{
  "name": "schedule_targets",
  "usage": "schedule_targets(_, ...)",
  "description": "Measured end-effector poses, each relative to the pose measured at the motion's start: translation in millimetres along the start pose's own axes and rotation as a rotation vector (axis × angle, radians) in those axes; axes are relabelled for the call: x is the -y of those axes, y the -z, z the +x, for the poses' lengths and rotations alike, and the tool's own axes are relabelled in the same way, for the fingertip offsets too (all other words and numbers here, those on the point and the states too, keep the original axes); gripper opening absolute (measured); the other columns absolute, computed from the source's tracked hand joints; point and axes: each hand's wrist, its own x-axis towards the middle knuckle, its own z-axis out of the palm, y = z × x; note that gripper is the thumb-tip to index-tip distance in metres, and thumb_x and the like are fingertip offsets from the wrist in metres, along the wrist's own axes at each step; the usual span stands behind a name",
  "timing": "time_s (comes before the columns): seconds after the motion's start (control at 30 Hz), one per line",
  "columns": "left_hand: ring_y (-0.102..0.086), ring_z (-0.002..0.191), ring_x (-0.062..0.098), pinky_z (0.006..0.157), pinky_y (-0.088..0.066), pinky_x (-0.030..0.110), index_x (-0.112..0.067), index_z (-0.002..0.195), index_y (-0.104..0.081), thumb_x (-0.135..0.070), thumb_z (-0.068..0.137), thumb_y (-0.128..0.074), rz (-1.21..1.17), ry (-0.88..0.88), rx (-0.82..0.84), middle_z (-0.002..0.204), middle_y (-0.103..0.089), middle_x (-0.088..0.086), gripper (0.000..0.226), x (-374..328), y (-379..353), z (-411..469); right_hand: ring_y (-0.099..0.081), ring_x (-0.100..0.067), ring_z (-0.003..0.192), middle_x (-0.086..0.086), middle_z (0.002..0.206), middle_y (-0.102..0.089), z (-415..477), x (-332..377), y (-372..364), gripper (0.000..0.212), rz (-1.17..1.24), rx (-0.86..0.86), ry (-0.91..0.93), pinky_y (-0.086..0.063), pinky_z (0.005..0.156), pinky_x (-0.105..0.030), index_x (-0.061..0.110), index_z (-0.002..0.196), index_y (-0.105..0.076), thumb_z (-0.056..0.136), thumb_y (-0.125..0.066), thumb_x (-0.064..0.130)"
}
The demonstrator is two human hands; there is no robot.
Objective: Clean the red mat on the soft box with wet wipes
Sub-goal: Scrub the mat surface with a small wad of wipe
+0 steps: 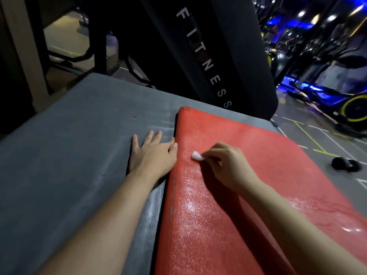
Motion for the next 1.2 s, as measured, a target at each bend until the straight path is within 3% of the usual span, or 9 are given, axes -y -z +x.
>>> schedule_targets(0.07,-0.001,0.158,0.015,0.123,0.01,0.057,-0.046,0.156,-0.032,-0.055,0.106,-0.013,-0.002,0.003,-0.002,0.17,-0.014,-0.005,0.054,0.6,0.7,0.4,-0.061,-0.005,0.072,0.006,0.085,-0.068,-18.2,6.1,7.6,0.011,0.077,0.048,0.001,-0.042,0.068,-0.01,0.019,0.093,-0.079,0.085,-0.074,0.012)
schedule_targets(0.2,-0.002,0.158,0.015,0.123,0.01,0.057,-0.047,0.155,-0.032,-0.054,0.106,-0.013,0.002,0.007,0.024,0.17,-0.013,-0.005,0.054,-0.2,3.8,0.6,-0.062,-0.011,0.074,0.003,0.086,-0.068,-7.9,0.4,3.0,0.012,0.084,0.006,-0.065,-0.046,0.068,-0.02,0.02,0.096,-0.079,0.085,-0.076,0.021)
schedule_targets(0.3,-0.003,0.158,0.015,0.123,0.01,0.057,-0.048,0.155,-0.033,-0.055,0.106,-0.013,0.006,0.005,0.04,0.17,-0.014,-0.004,0.053,0.1,5.2,-1.1,-0.063,-0.016,0.079,0.0,0.09,-0.068,-0.6,2.4,-6.5,0.013,0.092,-0.082,-0.154,-0.04,0.068,-0.009,0.015,0.098,-0.078,0.086,-0.074,0.016)
schedule_targets(0.43,-0.004,0.158,0.016,0.123,0.01,0.057,-0.048,0.154,-0.033,-0.055,0.106,-0.013,0.01,0.006,0.043,0.17,-0.015,-0.003,0.053,0.6,5.8,-2.0,-0.062,-0.021,0.078,-0.004,0.088,-0.065,-29.2,30.1,-6.2,0.011,0.092,-0.063,-0.189,-0.035,0.066,-0.014,0.013,0.096,-0.077,0.087,-0.071,0.013)
schedule_targets(0.57,-0.003,0.158,0.016,0.123,0.011,0.057,-0.048,0.154,-0.033,-0.055,0.106,-0.013,0.0,0.002,0.042,0.17,-0.014,-0.004,0.053,1.5,2.8,1.0,-0.057,-0.004,0.073,0.009,0.084,-0.061,-91.1,53.8,9.1,0.008,0.167,-0.008,-0.181,-0.038,0.065,-0.009,0.024,0.095,-0.076,0.089,-0.071,0.025)
schedule_targets(0.93,-0.006,0.158,0.016,0.122,0.011,0.057,-0.044,0.155,-0.035,-0.055,0.106,-0.013,0.018,-0.008,0.027,0.17,-0.018,-0.001,0.054,1.2,1.7,0.6,-0.058,-0.005,0.074,0.011,0.084,-0.059,-104.9,56.9,-6.2,0.01,0.313,-0.207,-0.222,-0.036,0.065,-0.01,0.025,0.096,-0.076,0.086,-0.076,0.026)
schedule_targets(1.1,-0.02,0.155,0.021,0.123,0.01,0.058,-0.028,0.149,-0.051,-0.054,0.106,-0.031,0.03,0.011,-0.158,0.165,-0.032,0.01,0.054,-3.4,6.5,-24.6,-0.059,-0.016,0.084,0.007,0.087,-0.059,-103.7,55.6,-11.1,0.009,0.316,-0.21,-0.19,-0.047,0.073,-0.026,0.021,0.096,-0.075,0.087,-0.073,0.02)
schedule_targets(1.2,-0.016,0.156,0.021,0.124,0.004,0.057,-0.028,0.149,-0.049,-0.053,0.105,-0.038,0.035,0.001,-0.136,0.167,-0.026,0.008,0.053,-6.3,16.8,-69.7,-0.06,-0.026,0.086,-0.003,0.088,-0.062,-101.3,53.0,-5.5,0.013,0.289,-0.175,-0.194,-0.049,0.075,-0.034,0.013,0.097,-0.076,0.086,-0.071,0.011)
